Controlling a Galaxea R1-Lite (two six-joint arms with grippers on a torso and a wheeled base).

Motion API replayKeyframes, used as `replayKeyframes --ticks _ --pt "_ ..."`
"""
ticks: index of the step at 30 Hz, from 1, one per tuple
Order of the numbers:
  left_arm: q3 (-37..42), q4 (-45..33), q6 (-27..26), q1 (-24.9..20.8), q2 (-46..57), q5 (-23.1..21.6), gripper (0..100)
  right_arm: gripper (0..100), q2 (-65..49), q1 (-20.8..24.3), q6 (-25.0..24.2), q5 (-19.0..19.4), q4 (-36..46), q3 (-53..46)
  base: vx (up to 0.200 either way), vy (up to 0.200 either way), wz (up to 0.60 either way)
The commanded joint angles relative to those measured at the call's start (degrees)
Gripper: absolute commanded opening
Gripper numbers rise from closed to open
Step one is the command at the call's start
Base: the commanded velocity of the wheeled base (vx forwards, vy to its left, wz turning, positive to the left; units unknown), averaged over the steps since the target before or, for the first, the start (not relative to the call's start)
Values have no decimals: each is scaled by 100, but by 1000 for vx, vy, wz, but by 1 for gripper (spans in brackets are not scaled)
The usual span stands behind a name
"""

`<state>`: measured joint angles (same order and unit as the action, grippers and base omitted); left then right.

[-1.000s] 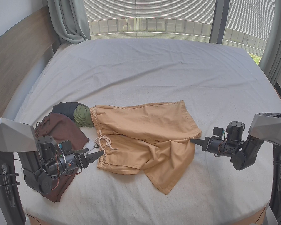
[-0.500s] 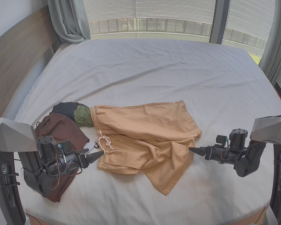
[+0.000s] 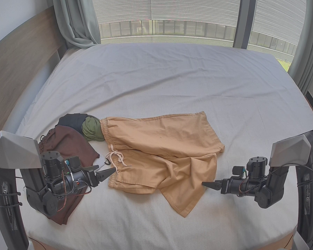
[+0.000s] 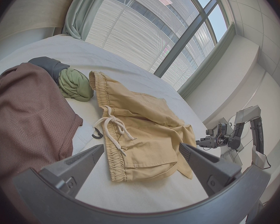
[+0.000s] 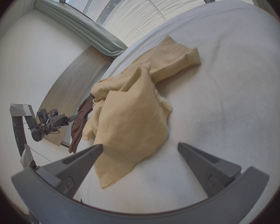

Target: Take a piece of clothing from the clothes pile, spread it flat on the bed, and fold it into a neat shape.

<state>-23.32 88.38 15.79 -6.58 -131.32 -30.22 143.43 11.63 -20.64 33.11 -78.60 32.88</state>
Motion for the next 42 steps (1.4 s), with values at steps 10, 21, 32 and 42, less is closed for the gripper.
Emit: replayKeyframes --ticks 10,21,32,42 --pt "-6 4 3 8 18 -1 100 100 598 375 -810 -6 -973 70 0 0 0" --pt "-15 4 3 8 1 -1 100 100 -52 296 -801 205 -981 -256 0 0 0" --pt "-15 4 3 -1 1 7 100 100 -703 50 -801 512 -973 -546 0 0 0" --pt "-23 4 3 -1 -8 7 100 100 -1019 -187 -793 732 -973 -625 0 0 0"
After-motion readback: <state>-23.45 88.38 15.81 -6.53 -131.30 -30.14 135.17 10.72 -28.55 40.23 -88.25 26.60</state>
